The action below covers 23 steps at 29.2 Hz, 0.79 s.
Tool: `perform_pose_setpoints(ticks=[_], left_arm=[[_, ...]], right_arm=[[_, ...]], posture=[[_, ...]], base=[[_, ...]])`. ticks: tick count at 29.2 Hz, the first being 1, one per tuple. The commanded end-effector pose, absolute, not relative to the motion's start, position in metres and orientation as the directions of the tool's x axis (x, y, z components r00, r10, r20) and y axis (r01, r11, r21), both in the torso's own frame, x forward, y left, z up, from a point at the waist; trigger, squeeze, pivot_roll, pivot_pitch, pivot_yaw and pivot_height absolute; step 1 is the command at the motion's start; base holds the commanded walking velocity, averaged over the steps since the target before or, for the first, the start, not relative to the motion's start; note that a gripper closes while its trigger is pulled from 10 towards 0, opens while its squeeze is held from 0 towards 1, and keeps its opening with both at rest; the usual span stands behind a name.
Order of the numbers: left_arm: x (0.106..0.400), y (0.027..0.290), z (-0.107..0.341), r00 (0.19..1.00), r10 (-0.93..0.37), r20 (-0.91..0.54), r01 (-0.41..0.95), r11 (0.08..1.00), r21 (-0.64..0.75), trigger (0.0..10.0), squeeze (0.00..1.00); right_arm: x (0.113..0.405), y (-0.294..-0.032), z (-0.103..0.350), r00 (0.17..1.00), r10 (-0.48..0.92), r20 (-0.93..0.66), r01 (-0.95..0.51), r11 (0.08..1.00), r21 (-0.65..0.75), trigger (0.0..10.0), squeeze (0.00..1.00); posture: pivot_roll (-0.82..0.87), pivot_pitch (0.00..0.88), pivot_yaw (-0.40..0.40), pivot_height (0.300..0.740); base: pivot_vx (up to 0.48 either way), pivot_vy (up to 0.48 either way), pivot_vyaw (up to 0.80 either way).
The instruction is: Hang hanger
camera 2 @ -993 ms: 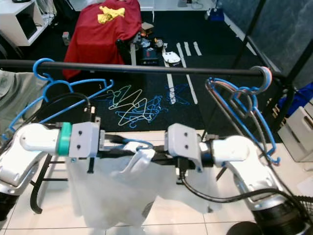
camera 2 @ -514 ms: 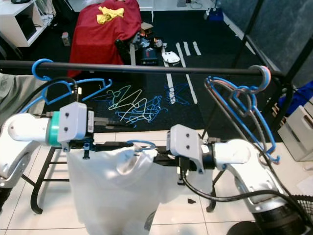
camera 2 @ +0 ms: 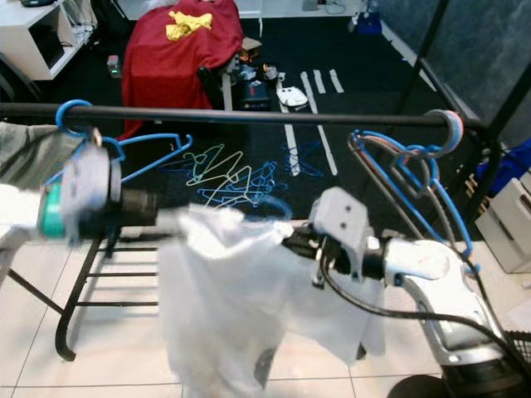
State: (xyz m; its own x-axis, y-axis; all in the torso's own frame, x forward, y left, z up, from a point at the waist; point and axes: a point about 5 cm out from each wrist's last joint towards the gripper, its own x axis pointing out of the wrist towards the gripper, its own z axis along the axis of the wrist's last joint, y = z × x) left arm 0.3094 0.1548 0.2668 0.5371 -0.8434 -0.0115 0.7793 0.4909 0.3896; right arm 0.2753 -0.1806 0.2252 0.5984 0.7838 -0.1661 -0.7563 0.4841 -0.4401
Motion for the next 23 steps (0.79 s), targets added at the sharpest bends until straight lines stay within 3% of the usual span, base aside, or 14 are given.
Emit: perform_pose_setpoints(ticks=[1, 2, 4, 10, 16, 17, 18, 19, 23], left_arm=[[0.313, 0.149, 0.247, 0.643, -0.766, -0.003, 0.727, 0.608, 0.318, 10.0, 0.00], [0.313, 0.149, 0.247, 0.643, -0.766, -0.003, 0.727, 0.608, 0.318, 10.0, 0.00], [0.321, 0.142, 0.239, 0.740, -0.670, 0.052, 0.643, 0.729, 0.235, 10.0, 0.00], [0.330, 0.148, 0.236, 0.823, -0.566, 0.048, 0.548, 0.813, 0.196, 10.0, 0.00], [0.333, 0.159, 0.242, 0.891, -0.443, 0.102, 0.427, 0.892, 0.151, 10.0, 0.00], [0.330, 0.158, 0.244, 0.886, -0.448, 0.121, 0.430, 0.891, 0.147, 10.0, 0.25], [0.330, 0.158, 0.244, 0.886, -0.448, 0.121, 0.430, 0.891, 0.147, 10.0, 0.25], [0.324, 0.155, 0.245, 0.876, -0.462, 0.135, 0.447, 0.885, 0.130, 10.0, 1.00], [0.316, 0.153, 0.244, 0.858, -0.494, 0.142, 0.480, 0.869, 0.123, 10.0, 1.00]], right_arm=[[0.267, -0.174, 0.244, 0.626, 0.779, -0.050, -0.696, 0.528, -0.487, 0.0, 0.00], [0.267, -0.174, 0.244, 0.626, 0.779, -0.050, -0.696, 0.528, -0.487, 0.0, 0.00], [0.259, -0.167, 0.256, 0.635, 0.772, 0.031, -0.643, 0.550, -0.532, 0.0, 0.00], [0.248, -0.160, 0.254, 0.622, 0.783, 0.011, -0.638, 0.514, -0.573, 0.0, 0.00], [0.251, -0.161, 0.252, 0.645, 0.764, 0.011, -0.633, 0.543, -0.553, 0.0, 0.00], [0.254, -0.163, 0.251, 0.660, 0.751, 0.016, -0.627, 0.563, -0.539, 0.0, 0.00], [0.254, -0.163, 0.251, 0.660, 0.751, 0.016, -0.627, 0.563, -0.539, 0.0, 0.00], [0.258, -0.167, 0.248, 0.687, 0.727, 0.025, -0.614, 0.598, -0.515, 0.0, 0.00], [0.262, -0.171, 0.244, 0.714, 0.699, 0.039, -0.597, 0.638, -0.486, 0.0, 0.00]], posture=[[-0.08, 0.067, 0.164, 0.740], [-0.08, 0.067, 0.164, 0.740], [-0.09, 0.068, 0.170, 0.740], [-0.09, 0.066, 0.171, 0.740], [-0.08, 0.066, 0.165, 0.740], [-0.08, 0.069, 0.161, 0.740], [-0.08, 0.069, 0.161, 0.740], [-0.08, 0.071, 0.160, 0.740], [-0.07, 0.073, 0.158, 0.740]], base=[[0.000, 0.000, 0.00], [0.000, 0.000, 0.00], [0.000, 0.000, 0.00], [0.000, 0.000, 0.00], [0.000, 0.000, 0.00], [0.000, 0.000, 0.00], [0.000, 0.000, 0.00], [0.000, 0.000, 0.00], [0.000, 0.000, 0.00]])
